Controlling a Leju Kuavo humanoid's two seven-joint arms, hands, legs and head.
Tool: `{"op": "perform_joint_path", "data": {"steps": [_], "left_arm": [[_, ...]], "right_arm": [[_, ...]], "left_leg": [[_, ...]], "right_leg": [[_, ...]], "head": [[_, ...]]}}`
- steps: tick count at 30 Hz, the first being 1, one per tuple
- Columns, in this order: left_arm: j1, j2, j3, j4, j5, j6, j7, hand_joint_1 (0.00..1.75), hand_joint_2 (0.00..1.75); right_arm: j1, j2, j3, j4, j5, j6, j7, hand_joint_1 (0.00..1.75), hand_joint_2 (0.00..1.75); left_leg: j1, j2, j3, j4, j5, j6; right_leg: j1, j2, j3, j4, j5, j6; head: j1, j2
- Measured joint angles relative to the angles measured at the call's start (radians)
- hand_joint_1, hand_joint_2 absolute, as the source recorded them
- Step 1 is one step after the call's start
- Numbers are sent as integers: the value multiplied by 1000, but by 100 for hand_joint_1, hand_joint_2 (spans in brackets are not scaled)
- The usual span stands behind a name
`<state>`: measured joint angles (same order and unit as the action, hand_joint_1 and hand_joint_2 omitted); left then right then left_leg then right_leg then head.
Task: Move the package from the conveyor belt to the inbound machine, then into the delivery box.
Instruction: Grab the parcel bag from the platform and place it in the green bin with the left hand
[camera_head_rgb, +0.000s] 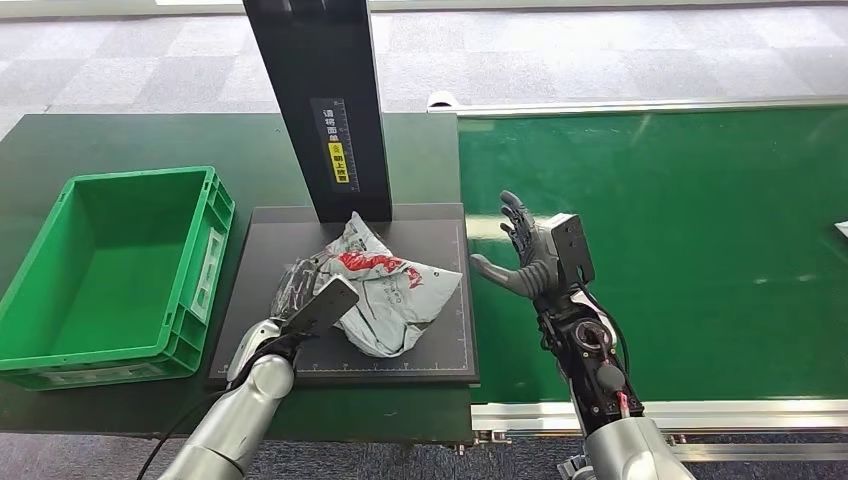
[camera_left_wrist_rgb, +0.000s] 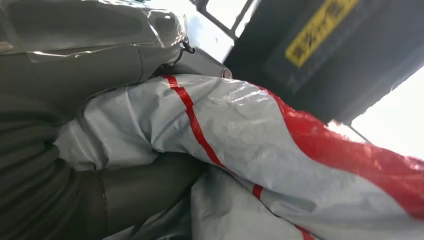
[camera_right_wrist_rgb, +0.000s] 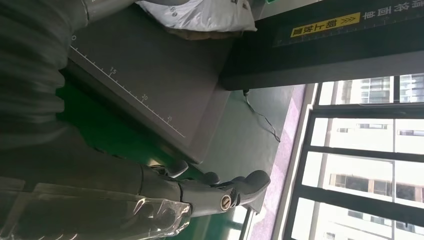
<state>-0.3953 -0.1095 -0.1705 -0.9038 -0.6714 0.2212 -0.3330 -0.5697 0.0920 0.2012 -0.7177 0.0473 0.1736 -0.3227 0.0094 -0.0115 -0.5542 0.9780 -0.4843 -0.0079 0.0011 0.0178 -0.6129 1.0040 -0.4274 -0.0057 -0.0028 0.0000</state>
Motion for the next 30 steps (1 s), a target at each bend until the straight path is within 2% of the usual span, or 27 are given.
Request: {"op": "perform_joint_path", "data": {"steps": [3, 10, 15, 19, 24, 27, 30], "left_arm": [[15, -2, 19, -31, 6, 66, -37, 175, 175], [31, -4, 37, -63, 15, 85, -60, 175, 175], [63, -9, 44, -152, 71, 185, -218, 175, 175], [100, -12, 44, -304, 28, 293, -271, 175, 175], [117, 1, 60, -467, -181, 432, -216, 175, 175], [108, 32, 101, -513, -275, 459, -178, 175, 175], [93, 62, 155, -528, -308, 462, -174, 175, 175]], "right_arm": [[-1, -3, 0, 6, 0, 0, -3, 0, 175], [-1, -6, 0, 11, 0, 1, -4, 0, 175], [-1, -9, 0, 15, -9, 11, -23, 0, 175], [-4, -14, 0, 22, -14, 17, -43, 0, 175], [-13, -19, 0, 35, -18, 18, -56, 0, 175], [-14, -20, 0, 40, -18, 18, -57, 0, 175], [-14, -20, 0, 41, -17, 18, -55, 0, 175]], "left_leg": [[0, 0, -1, 0, 0, 0], [0, 0, -1, 0, 0, 0], [0, 0, -2, 0, 0, 0], [0, 0, -2, 0, 0, 0], [0, 0, -3, 0, 0, 0], [0, 0, -2, 0, 0, 0], [1, 0, -2, 0, 0, 0]], "right_leg": [[0, 0, -1, 0, 0, 0], [0, 0, -1, 0, 0, 0], [0, 0, -1, 0, 0, 0], [0, 0, -2, 0, 0, 0], [0, 0, -2, 0, 0, 0], [0, 0, -2, 0, 0, 0], [1, 0, -2, 0, 0, 0]], "head": [[0, 0], [0, 0], [0, 0], [0, 0], [0, 0], [0, 0], [0, 0]]}}
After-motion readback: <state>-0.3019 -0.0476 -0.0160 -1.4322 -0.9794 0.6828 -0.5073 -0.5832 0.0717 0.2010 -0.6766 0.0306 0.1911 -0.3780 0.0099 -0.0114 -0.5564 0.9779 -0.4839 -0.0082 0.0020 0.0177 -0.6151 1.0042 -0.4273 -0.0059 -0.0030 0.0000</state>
